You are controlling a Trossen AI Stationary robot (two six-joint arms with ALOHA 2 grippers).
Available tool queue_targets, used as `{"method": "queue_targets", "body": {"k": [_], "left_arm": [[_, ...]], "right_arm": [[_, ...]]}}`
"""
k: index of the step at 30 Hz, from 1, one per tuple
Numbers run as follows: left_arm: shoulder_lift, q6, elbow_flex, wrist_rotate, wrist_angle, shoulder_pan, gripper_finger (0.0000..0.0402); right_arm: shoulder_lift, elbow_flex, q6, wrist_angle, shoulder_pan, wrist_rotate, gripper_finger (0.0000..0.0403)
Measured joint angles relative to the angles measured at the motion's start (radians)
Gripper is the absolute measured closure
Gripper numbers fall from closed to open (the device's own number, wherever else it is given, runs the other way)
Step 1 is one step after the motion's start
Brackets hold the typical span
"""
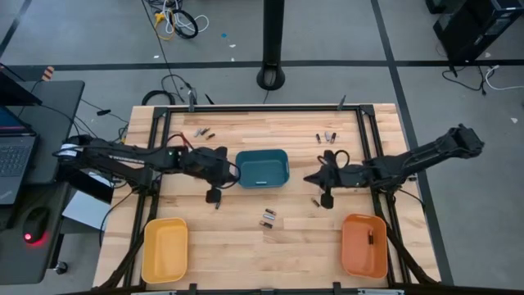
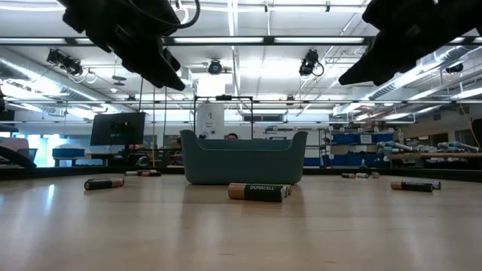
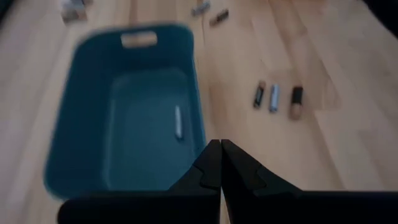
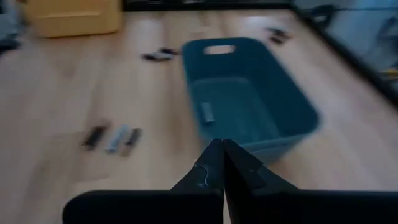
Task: Sort batteries
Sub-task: Put the black battery into the yellow bin
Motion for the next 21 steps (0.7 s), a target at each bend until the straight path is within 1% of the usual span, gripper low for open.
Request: {"method": "queue_targets", "body": {"k": [2,4,8,10,13,15,21], "left_arm": [[0.002,-0.046,0.023,-0.006,-0.066,-0.011,0.0392],[0.003,-0.096,0.039,-0.007,-0.123,-0.019,0.0392],[0.003,-0.203,0.051,-0.009,-0.211,-0.038,0.0392],[0.003,-0.244,0.051,-0.027,-0.240,-0.047,0.0392],[0.003,-0.280,0.051,-0.083,-0.268,-0.059,0.0392],[0.003,-0.294,0.051,-0.098,-0.274,-0.059,0.0392],[0.003,-0.352,0.051,-0.102,-0.290,-0.059,0.0392]], "right_arm": [[-0.022,-0.009,-0.035,0.001,-0.005,0.042,0.0396],[-0.038,-0.016,-0.069,0.002,-0.012,0.063,0.0396],[-0.072,-0.044,-0.119,0.027,-0.041,0.060,0.0396],[-0.076,-0.071,-0.129,0.067,-0.066,0.017,0.0396],[-0.076,-0.129,-0.152,0.189,-0.116,-0.080,0.0396],[-0.071,-0.171,-0.165,0.271,-0.152,-0.124,0.0396],[-0.071,-0.268,-0.185,0.443,-0.253,-0.162,0.0396]]}}
